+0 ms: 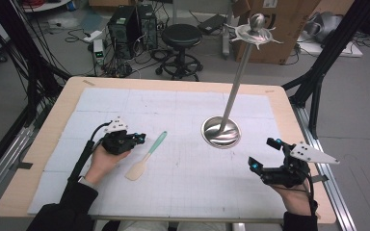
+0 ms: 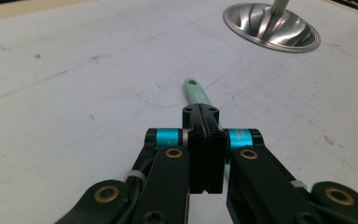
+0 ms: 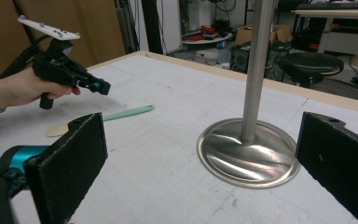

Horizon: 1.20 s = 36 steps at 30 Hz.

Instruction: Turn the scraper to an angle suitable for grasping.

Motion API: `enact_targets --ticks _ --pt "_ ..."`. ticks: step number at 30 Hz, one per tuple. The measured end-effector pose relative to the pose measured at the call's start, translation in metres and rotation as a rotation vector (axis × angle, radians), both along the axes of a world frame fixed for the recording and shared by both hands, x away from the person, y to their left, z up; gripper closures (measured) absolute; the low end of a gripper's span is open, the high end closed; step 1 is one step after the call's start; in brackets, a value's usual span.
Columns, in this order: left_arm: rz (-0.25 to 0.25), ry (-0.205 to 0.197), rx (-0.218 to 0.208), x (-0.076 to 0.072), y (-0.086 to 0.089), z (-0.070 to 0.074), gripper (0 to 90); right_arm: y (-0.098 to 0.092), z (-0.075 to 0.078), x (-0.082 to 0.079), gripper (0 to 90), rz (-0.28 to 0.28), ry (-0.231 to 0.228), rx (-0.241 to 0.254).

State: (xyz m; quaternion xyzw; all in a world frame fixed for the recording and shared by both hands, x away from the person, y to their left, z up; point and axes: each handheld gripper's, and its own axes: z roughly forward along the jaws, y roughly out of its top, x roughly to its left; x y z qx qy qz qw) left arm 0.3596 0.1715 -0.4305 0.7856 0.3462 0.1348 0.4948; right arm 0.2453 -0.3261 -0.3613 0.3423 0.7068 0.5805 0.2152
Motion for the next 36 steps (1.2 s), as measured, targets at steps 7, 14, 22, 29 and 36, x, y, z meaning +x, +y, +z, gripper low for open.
enact_targets --ticks 7,14,22,29,36 --pt "0.006 0.053 0.024 0.02 -0.017 -0.001 90.0 0.0 0.0 0.003 1.1 0.004 -0.006 0.009" --pt "0.005 0.083 0.075 0.036 -0.034 -0.004 90.0 0.003 -0.001 0.007 1.1 0.021 -0.002 0.012" --pt "-0.002 0.109 0.135 0.047 -0.047 -0.012 90.0 0.006 0.001 0.008 1.1 0.037 -0.008 0.01" --pt "-0.012 0.126 0.137 0.048 -0.05 -0.018 90.0 0.004 0.001 0.006 1.1 0.033 -0.007 0.013" --pt "-0.049 0.136 0.146 0.043 -0.054 -0.016 90.0 0.004 0.001 0.006 1.1 0.026 -0.008 0.01"
